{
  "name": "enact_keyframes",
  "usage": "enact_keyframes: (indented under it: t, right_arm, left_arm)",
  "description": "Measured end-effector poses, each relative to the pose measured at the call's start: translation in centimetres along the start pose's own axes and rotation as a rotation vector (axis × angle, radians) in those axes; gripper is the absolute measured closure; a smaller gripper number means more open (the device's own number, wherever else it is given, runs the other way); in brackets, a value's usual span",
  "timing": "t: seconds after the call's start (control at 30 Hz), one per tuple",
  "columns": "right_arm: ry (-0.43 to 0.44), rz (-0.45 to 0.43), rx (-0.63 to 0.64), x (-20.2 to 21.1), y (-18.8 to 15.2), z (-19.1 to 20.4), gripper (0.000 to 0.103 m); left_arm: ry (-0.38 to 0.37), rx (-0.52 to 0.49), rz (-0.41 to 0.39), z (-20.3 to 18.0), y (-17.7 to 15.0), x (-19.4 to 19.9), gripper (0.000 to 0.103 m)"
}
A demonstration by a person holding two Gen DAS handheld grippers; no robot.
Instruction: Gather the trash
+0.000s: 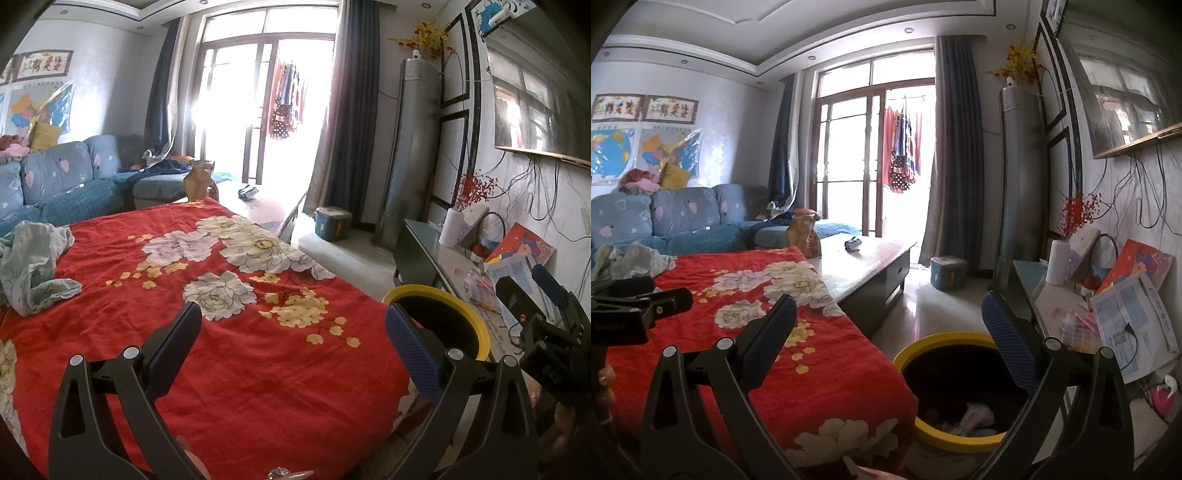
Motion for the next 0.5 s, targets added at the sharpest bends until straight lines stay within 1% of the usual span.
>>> enact_keyframes:
  t: [0.5]
  right_arm:
    - [-0.009,0.002,-0.013,-0.05,-0.24,-0.18,0.011]
  left_arm:
    - [0.0,-0.001,0.001,0.07,0.02,-0.06,0.006]
Point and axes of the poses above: each gripper's, at about its wrist camera, not at the fingertips, and x roughly against the way its jaws point, z to its left, y to its top, the point moved 8 cm from there along -x, roughly the way its jaws point, and after that the axes turned 4 degrees about -x, right-handed, at the moved point
